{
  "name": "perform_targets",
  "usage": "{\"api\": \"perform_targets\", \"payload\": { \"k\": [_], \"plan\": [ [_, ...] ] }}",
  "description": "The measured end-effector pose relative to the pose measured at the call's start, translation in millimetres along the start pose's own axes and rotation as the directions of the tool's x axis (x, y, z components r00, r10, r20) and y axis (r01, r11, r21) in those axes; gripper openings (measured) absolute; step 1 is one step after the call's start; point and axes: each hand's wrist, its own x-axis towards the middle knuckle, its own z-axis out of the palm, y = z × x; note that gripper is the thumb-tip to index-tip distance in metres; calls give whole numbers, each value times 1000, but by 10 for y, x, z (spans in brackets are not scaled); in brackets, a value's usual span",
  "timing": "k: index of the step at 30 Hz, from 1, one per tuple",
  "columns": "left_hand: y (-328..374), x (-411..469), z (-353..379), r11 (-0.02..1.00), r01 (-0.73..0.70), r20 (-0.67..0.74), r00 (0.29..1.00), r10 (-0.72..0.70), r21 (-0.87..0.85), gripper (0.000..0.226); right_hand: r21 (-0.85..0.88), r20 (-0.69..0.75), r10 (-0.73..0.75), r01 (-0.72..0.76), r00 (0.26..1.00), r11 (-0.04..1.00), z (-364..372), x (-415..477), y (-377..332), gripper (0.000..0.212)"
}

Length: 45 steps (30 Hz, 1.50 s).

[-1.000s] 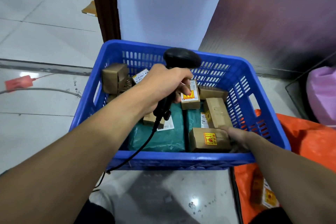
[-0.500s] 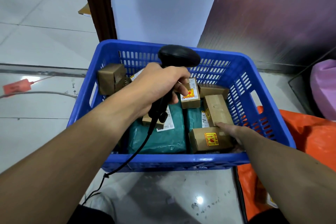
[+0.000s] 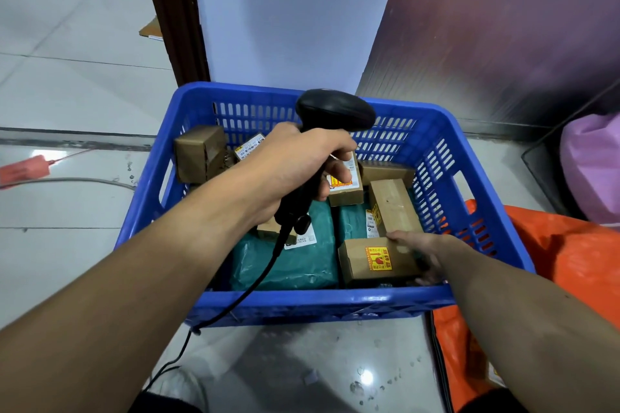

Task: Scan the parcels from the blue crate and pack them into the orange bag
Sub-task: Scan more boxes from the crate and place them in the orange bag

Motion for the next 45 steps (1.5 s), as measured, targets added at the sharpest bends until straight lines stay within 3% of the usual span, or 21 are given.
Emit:
{"api": "perform_targets", "payload": {
  "k": [4,10,17,25,29,33,36,38,40,43,45],
  "plan": [
    [23,9,8,1000,2,-2,1000,-2,-5,18,-35,57,25,-23,998,999,-10,31,14,85],
    [59,-28,86,1000,-3,15,1000,3,-19,15,-111,150,18,-1,989,994,-36,20,3,60],
    [102,-81,130,1000,-7,-20,1000,7,-31,14,-277,237,-36,103,971,955,126,-146,-6,94],
    [67,-58,124,1000,14,-20,1000,-14,-17,16,-346,320,-84,199,944,917,458,-204,-210,95],
    [42,5,101,999,25,-24,999,-25,-20,14,-386,329,-78,209,941,898,572,-183,-237,86],
    [40,47,75,1000,17,-23,1000,-17,-25,14,-424,343,-77,228,936,877,614,-113,-257,105],
    [37,59,64,999,20,-27,999,-21,-27,14,-434,349,-86,243,933,867,589,-159,-257,75],
    [28,64,56,999,29,-44,999,-30,-33,13,-414,369,-81,242,926,877,533,-180,-241,67],
    [31,56,51,999,29,-62,998,-31,-35,12,-403,414,-64,246,908,882,463,-230,-231,74],
    [46,38,51,999,13,-81,997,-16,-46,11,-413,426,-51,244,903,877,319,-307,-249,101],
    [56,28,55,999,-3,-88,996,-1,-46,12,-452,404,-62,258,913,854,223,-443,-277,99]
  ]
}}
